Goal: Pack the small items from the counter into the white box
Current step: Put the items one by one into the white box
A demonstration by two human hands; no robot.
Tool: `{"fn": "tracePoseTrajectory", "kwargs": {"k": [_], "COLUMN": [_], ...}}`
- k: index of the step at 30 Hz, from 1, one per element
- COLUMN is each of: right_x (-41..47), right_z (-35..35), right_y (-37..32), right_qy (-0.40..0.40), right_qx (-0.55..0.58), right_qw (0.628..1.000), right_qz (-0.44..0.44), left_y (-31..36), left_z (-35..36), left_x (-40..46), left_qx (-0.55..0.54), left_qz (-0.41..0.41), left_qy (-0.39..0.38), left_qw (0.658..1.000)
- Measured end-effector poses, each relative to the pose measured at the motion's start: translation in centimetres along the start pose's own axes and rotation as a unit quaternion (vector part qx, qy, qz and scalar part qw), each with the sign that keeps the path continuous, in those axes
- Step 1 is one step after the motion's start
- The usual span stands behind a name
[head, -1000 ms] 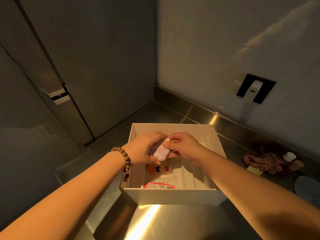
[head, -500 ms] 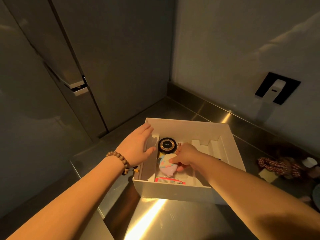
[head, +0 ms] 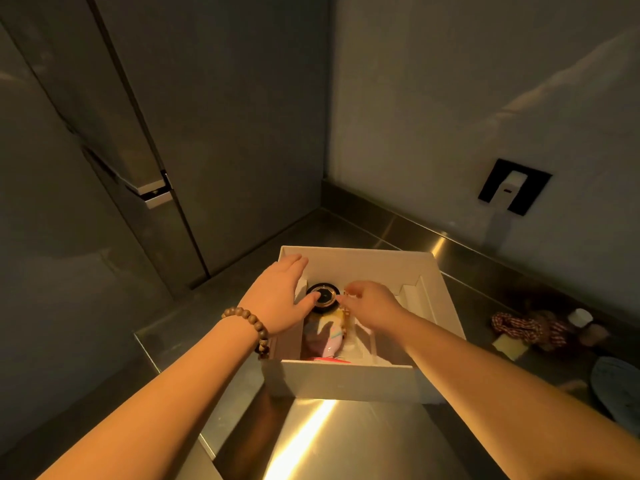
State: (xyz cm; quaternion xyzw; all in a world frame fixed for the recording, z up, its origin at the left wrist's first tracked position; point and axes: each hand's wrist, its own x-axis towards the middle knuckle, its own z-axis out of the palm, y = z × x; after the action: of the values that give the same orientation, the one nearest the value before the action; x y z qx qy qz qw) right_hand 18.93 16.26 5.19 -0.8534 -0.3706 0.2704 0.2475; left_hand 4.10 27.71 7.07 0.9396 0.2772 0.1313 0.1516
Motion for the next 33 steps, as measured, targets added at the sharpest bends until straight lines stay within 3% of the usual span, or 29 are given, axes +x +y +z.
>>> {"fn": "tracePoseTrajectory", "kwargs": {"k": [8, 20, 28, 33], "right_x": [-6.1, -17.2, -20.3, -18.1], "right_z": [-5.1, -12.3, -13.7, -15.7], "right_y": [2.9, 17.1, 26.3, 29.6], "right_qy": [0.152, 0.287, 0.277, 0.275], "right_qx": [-0.11, -0.076, -0.014, 0.005], "right_qw": [0.978, 0.955, 0.953, 0.953], "right_qz": [-0.088, 0.001, 0.124, 0.126], "left_y": [7.0, 22.9, 30.9, 34.0], "left_z": [0.5, 6.9, 12.8, 16.6], "left_x": [-0.1, -0.6, 0.5, 4.4], "left_qx": [-0.013, -0.058, -0.108, -0.138], "left_qz": [0.035, 0.191, 0.216, 0.182], "left_qy": [-0.005, -0.019, -0.09, -0.124], "left_qw": [0.999, 0.98, 0.966, 0.966]}}
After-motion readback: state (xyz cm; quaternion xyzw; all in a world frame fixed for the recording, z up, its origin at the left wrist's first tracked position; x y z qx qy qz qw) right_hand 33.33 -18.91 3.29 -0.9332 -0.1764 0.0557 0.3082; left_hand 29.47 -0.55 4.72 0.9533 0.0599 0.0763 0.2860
